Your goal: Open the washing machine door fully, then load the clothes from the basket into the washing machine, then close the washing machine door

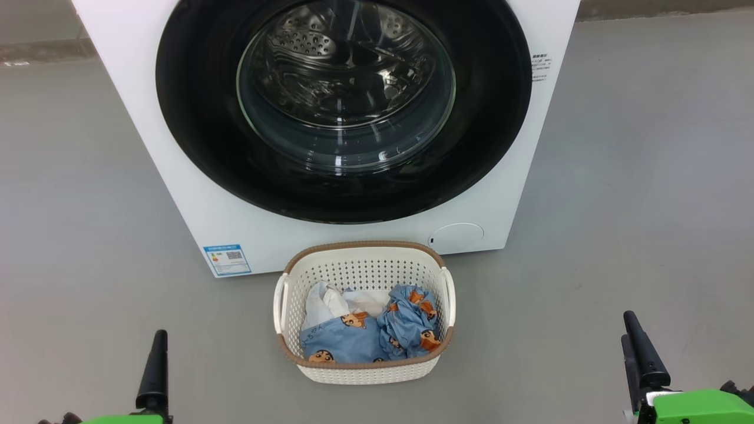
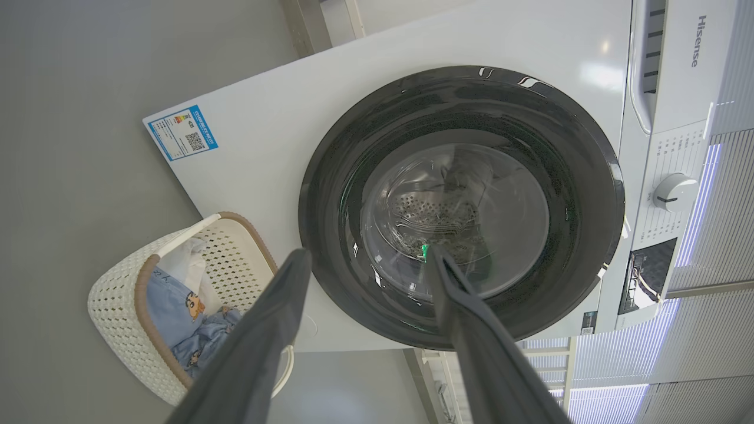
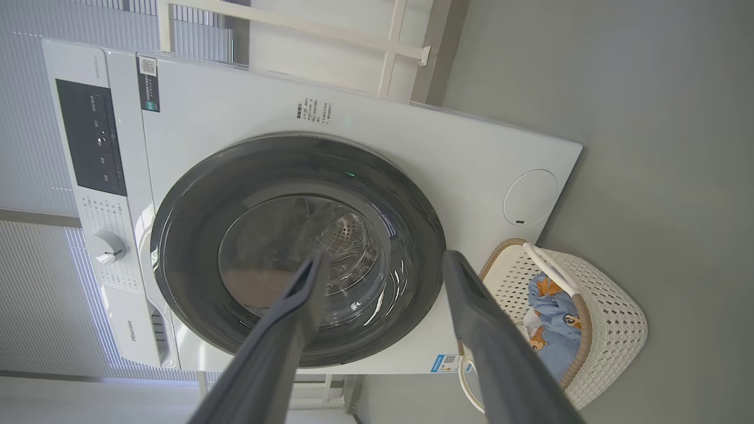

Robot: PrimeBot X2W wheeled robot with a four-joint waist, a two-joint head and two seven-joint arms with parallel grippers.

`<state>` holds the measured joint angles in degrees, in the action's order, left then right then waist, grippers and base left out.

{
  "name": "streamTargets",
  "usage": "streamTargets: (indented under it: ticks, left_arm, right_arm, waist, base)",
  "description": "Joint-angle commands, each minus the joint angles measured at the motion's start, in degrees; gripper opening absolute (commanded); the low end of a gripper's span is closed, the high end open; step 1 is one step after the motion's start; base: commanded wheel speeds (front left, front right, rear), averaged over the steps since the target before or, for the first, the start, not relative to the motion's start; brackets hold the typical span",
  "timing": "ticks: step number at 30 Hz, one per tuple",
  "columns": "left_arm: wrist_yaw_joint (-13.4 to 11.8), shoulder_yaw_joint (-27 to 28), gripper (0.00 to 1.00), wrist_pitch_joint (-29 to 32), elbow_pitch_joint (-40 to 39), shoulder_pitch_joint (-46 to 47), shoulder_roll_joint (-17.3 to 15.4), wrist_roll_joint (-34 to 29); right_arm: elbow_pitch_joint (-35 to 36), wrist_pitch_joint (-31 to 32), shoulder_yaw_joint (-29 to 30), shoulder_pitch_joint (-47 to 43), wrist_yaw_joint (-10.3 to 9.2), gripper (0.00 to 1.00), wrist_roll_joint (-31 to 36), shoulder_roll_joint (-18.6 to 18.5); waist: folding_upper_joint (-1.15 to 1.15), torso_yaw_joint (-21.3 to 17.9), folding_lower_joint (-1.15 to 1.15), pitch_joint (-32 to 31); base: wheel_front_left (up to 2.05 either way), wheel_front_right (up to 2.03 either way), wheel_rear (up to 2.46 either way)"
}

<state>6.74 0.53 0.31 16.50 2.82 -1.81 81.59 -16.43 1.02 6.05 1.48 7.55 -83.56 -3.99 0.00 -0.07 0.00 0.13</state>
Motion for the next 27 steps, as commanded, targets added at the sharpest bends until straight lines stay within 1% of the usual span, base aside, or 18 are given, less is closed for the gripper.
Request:
streamTargets:
  ticks: [1,11,12,17,24,25,27]
  left_arm:
    - [0.26,0.63,1.00,-0.60,-1.84,2.78,-1.00,-1.12]
    - [0.31,0.38,1.00,-2.28,-2.43,2.80,-0.98,-11.93]
    - [0.32,0.21,1.00,-2.62,-2.56,2.82,-1.00,-14.23]
    - [0.35,-0.08,1.00,-3.47,-2.57,2.92,-1.09,-19.60]
    - [0.32,-0.29,1.00,-4.64,-2.47,2.88,-0.99,-27.00]
    - [0.32,-0.29,1.00,-4.64,-2.47,2.88,-0.99,-27.00]
    - [0.33,-0.40,1.00,-4.98,-2.38,2.91,-0.99,-28.97]
  right_arm:
    - [1.70,-0.44,-0.65,2.71,-0.02,1.00,1.13,-1.13]
    - [0.97,-2.84,-2.40,3.19,-0.02,1.00,10.07,-2.77]
    - [0.83,-3.23,-2.61,3.31,-0.03,1.00,11.92,-2.94]
    - [0.57,-4.15,-3.11,3.57,-0.03,1.00,16.94,-3.42]
    - [0.30,-5.37,-3.42,3.76,-0.03,1.00,25.01,-3.90]
    - [0.30,-5.37,-3.42,3.76,-0.03,1.00,25.01,-3.90]
    - [0.28,-5.70,-3.48,3.78,-0.03,1.00,27.19,-3.91]
  waist:
    - [0.00,0.00,0.00,0.00]
    - [0.00,-0.02,0.00,-0.11]
    - [0.00,-0.02,0.00,-0.11]
    - [0.00,-0.05,0.00,-0.09]
    - [0.00,-0.05,0.00,-0.10]
    - [0.00,-0.05,0.00,-0.10]
    - [0.00,-0.04,0.00,-0.11]
  base:
    - [0.00,0.00,0.00]
    - [0.00,0.00,0.00]
    - [0.00,0.00,0.00]
    - [0.00,0.00,0.00]
    - [0.00,0.00,0.00]
    - [0.00,0.00,0.00]
    - [0.00,0.00,0.00]
